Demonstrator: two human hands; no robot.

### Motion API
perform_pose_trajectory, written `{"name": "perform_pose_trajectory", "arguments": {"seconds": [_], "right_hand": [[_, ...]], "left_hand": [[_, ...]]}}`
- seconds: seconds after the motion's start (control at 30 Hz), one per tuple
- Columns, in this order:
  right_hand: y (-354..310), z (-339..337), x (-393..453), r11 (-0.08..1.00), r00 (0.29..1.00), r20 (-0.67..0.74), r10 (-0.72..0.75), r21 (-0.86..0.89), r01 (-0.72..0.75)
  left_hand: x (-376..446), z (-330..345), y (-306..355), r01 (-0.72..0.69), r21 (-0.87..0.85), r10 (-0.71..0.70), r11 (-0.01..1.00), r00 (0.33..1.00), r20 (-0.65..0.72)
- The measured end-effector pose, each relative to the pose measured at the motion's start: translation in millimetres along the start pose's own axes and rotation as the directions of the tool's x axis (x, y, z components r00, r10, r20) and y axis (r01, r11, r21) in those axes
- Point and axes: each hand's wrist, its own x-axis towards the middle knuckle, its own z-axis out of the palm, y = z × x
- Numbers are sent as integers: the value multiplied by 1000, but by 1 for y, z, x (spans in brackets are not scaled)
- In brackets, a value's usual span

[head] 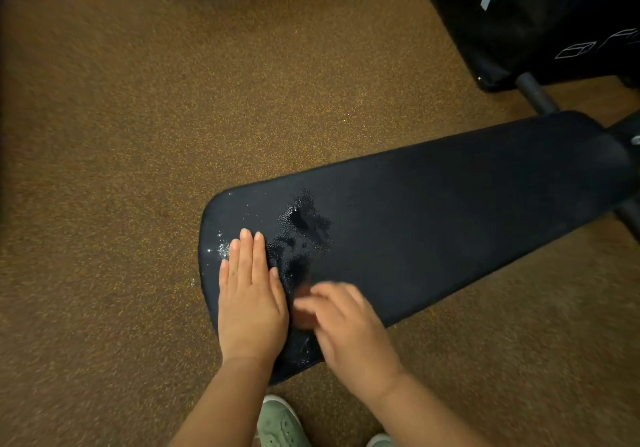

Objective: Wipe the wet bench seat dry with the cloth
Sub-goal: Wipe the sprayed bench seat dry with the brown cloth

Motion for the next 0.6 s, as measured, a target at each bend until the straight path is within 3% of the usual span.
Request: {"name": "perform_pose_trajectory", "arguments": {"seconds": [0.07,0.13,0.27,0.37,0.53,0.6], "right_hand": [[10,-18,-19,995,991,90,-95,-11,96],[34,-42,-19,992,990,96,-100,-67,106],[66,-54,20,980,987,-101,123,-144,-137],[38,-22,38,964,953,-183,242,-65,-258],[21,-25,-10,997,997,46,-69,-44,71],[43,-46,-8,990,993,56,-101,-96,106]], "left_hand": [[0,-1,0,-1,-1,1,1000,1000,6],[0,-2,1,-1,-6,1,1000,1000,6],[-1,0,1,12,-10,-12,1000,1000,-8],[0,1,1,15,-5,-15,1000,1000,-11],[0,0,-1,2,-18,-3,1000,1000,-7],[0,0,0,4,-19,-4,1000,1000,-7]]}}
